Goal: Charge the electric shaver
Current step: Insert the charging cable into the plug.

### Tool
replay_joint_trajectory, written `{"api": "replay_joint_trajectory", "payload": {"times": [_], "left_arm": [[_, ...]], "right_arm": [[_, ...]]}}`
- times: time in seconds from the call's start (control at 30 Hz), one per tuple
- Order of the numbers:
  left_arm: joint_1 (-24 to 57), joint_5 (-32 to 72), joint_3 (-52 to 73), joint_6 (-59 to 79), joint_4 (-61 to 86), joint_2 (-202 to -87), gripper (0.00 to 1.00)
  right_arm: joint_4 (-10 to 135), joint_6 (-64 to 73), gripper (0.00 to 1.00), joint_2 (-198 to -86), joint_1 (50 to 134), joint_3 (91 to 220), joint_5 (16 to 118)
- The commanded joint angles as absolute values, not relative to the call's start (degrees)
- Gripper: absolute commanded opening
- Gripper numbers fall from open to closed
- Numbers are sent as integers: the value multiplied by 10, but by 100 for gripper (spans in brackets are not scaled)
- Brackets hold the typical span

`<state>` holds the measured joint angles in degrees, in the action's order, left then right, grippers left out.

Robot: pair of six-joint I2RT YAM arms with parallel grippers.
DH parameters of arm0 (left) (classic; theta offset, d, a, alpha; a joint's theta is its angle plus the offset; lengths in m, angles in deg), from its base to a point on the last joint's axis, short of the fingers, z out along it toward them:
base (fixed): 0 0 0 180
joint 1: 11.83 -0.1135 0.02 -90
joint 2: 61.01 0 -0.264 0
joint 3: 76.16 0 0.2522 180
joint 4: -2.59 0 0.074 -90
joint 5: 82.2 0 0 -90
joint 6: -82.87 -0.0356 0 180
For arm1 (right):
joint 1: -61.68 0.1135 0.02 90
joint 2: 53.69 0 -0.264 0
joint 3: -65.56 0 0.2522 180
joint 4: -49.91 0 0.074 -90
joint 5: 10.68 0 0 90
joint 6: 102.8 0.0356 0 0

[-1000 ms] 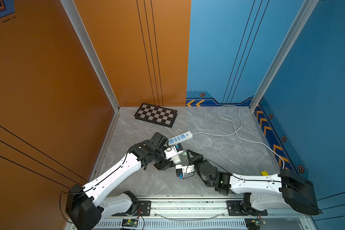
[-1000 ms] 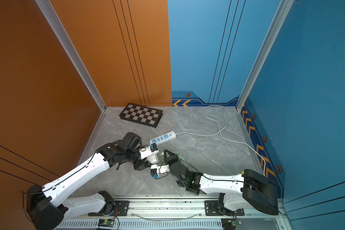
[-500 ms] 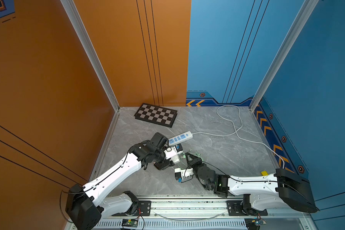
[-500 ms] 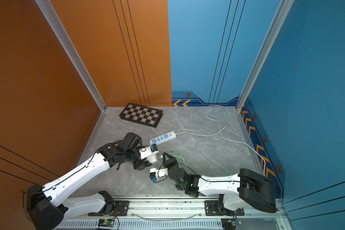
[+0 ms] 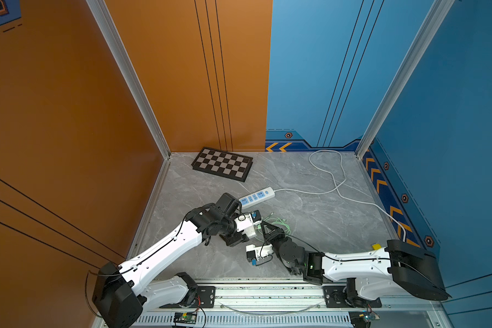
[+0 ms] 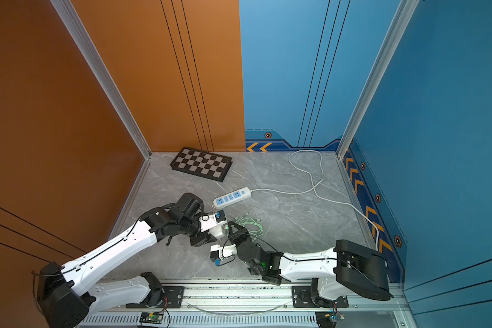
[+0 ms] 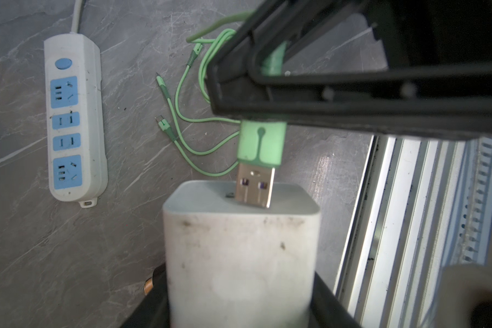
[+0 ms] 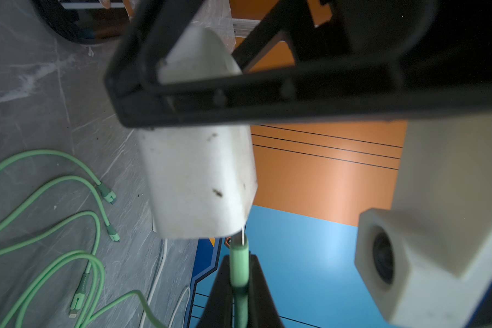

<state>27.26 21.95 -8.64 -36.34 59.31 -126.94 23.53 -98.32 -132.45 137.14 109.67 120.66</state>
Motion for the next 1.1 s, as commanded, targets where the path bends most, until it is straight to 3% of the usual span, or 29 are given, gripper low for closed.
{"api": "replay_joint_trajectory", "payload": {"times": [0.0,1.07], "left_arm": [[277,249,-81,-378,594,-1250,0],[277,273,-80,-385,606,-1231,0]], "right_arm": [[218,-973,0,-1331,1378,1094,1218],[221,-969,0,-1315,1416,1077,1232]]}}
